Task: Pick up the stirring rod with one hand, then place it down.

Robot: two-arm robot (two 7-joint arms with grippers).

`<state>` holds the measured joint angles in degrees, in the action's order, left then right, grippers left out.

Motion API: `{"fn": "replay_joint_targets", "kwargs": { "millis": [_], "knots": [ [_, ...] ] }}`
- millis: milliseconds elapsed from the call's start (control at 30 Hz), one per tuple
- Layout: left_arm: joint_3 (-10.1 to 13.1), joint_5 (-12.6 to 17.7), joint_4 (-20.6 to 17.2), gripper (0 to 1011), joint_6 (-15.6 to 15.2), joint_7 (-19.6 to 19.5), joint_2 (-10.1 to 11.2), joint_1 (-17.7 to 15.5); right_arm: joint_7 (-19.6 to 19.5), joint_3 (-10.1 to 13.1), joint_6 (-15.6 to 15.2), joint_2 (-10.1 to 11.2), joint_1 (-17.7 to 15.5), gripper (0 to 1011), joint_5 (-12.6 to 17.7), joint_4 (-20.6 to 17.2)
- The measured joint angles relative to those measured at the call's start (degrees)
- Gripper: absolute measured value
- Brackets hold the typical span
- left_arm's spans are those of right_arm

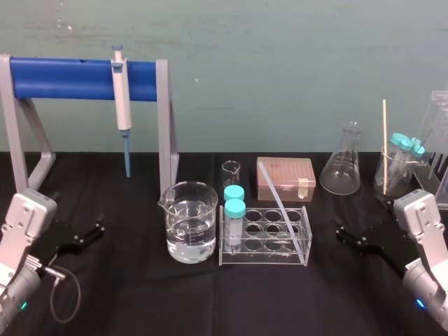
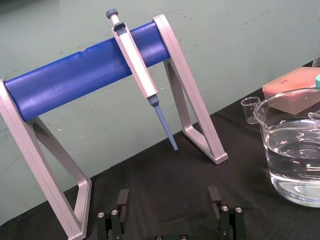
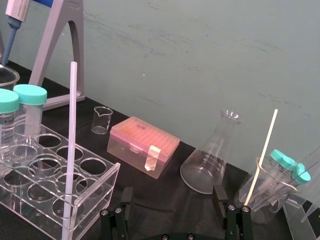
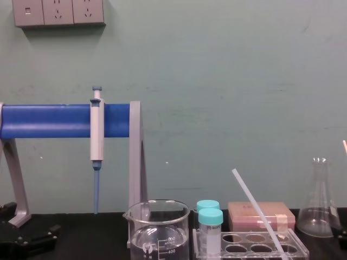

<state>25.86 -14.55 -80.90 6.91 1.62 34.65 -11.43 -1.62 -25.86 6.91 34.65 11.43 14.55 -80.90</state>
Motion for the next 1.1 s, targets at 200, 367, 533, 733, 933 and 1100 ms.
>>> {"fn": "replay_joint_targets", "kwargs": {
  "millis": [200, 367, 533, 733, 933, 1100],
  "knots": [
    [0.0, 0.0, 0.0, 1000, 0.0, 0.0, 0.0, 0.0, 0.0, 0.0, 0.0, 0.0, 0.0, 1000, 0.0, 0.0],
    [0.0, 0.0, 0.0, 1000, 0.0, 0.0, 0.0, 0.0, 0.0, 0.0, 0.0, 0.0, 0.0, 1000, 0.0, 0.0],
    [0.0, 0.0, 0.0, 1000, 0.0, 0.0, 0.0, 0.0, 0.0, 0.0, 0.0, 0.0, 0.0, 1000, 0.0, 0.0],
    [0.0, 0.0, 0.0, 1000, 0.0, 0.0, 0.0, 0.0, 0.0, 0.0, 0.0, 0.0, 0.0, 1000, 0.0, 0.0],
    [0.0, 0.0, 0.0, 1000, 0.0, 0.0, 0.0, 0.0, 0.0, 0.0, 0.0, 0.0, 0.0, 1000, 0.0, 0.0],
    [0.0, 0.0, 0.0, 1000, 0.0, 0.0, 0.0, 0.0, 0.0, 0.0, 0.0, 0.0, 0.0, 1000, 0.0, 0.0]
  ]
}}
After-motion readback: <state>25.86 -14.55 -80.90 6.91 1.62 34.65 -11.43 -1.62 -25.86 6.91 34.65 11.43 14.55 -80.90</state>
